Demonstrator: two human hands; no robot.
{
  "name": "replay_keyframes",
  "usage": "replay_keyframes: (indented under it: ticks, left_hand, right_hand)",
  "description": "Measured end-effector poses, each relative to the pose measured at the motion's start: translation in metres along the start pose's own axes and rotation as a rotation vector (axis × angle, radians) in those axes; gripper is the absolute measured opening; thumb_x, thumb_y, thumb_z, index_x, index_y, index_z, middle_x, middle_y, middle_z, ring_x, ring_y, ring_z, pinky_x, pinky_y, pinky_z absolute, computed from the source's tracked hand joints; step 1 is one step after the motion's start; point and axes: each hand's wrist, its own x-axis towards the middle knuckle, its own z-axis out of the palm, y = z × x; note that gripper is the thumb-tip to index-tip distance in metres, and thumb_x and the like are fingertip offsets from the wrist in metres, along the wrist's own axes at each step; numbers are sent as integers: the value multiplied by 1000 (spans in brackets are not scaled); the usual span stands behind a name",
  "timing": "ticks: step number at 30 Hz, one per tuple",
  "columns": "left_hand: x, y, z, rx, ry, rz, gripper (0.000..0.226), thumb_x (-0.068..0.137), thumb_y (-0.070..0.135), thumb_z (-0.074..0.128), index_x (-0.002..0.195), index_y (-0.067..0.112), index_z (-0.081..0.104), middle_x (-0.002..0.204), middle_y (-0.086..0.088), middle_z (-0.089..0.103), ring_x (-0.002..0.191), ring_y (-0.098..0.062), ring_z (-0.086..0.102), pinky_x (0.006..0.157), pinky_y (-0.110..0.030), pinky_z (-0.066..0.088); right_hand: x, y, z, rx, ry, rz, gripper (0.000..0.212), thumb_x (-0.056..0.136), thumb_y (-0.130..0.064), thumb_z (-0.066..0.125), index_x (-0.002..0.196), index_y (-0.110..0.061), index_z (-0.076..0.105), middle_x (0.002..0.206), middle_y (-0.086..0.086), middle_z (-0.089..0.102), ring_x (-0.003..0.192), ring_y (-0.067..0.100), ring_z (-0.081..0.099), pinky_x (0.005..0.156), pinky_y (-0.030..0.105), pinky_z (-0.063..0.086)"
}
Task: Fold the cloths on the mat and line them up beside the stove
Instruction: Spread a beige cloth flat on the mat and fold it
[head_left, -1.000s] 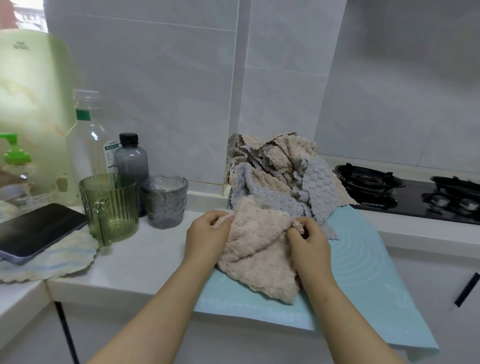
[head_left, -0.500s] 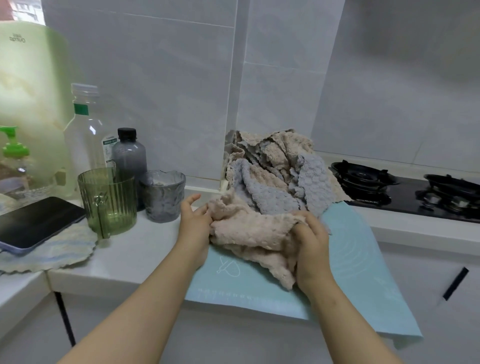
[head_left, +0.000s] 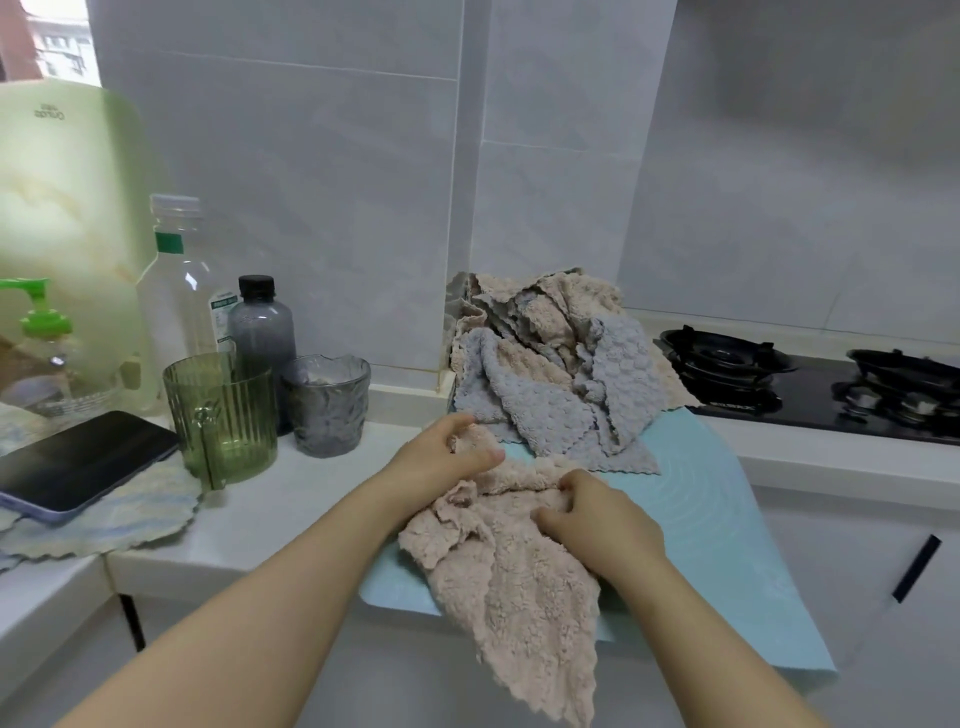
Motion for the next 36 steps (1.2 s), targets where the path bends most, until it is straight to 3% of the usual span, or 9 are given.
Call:
replay_keyframes:
  ticks: [7,13,16,21,23,25,29,32,36]
  left_hand:
    - [7,19,-12,343,-39,-47,43,84,8,61,126,16,56,132,-2,55,119,-17,51,99,-23,36]
    - [-4,35,-23,206,122,224,59,82,-6,55,132,24,51,128,13,49,108,-6,52,70,-8,41]
    - [3,42,-26,216,193,317,66,81,-7,55,137,27,44,128,18,43,111,-1,45,88,-14,35]
    - [38,47,-28,329,183,392,77,80,-8,52,144,27,28,150,10,30,138,-9,28,109,-24,25]
    - [53,43,-24,446,222,319,77,81,-8,46,146,28,26,152,6,27,138,-16,31,107,-29,31]
    - [64,35,-12,572,242,227,74,83,-8,41,147,26,22,155,1,21,135,-24,36,104,-36,38]
    - [73,23,13,769,265,108,60,89,3,41,144,19,23,157,-5,-9,134,-33,33,96,-42,43]
    - [72,10,28,813,362,180,45,91,21,37,136,19,37,157,-10,-8,143,-31,11,110,-42,26]
    - [78,-9,34,954,237,204,66,83,55,17,144,31,26,159,0,-5,145,-24,-6,116,-43,-2]
  right_hand:
    - [0,5,6,31,99,-49,13,89,-23,41,91,-16,53,96,3,64,88,23,59,62,28,37]
    - [-5,20,-17,56,399,-143,10,89,-24,43,83,-20,50,79,-1,63,76,20,56,55,31,42]
    - [1,27,-40,3,616,-189,8,89,-24,47,85,-18,51,76,-2,57,80,19,44,47,28,27]
    - [33,37,-63,58,899,-197,3,83,-16,57,82,-12,57,65,4,49,79,26,48,50,30,36]
    - [49,40,-62,-16,817,-182,7,85,-18,53,89,-14,56,72,2,54,84,27,48,53,31,38]
    - [66,45,-54,-193,595,-111,24,88,-23,46,111,-19,52,104,2,61,101,28,46,68,34,39]
    - [89,52,-27,-202,248,25,53,93,-38,38,143,-28,25,153,1,22,132,29,29,99,41,32]
    - [92,54,-6,-133,141,42,52,96,-43,27,147,-32,19,157,-2,13,138,26,23,107,41,25]
    - [94,60,-1,-55,187,42,52,96,-46,29,146,-32,21,156,-2,17,137,26,25,107,40,24]
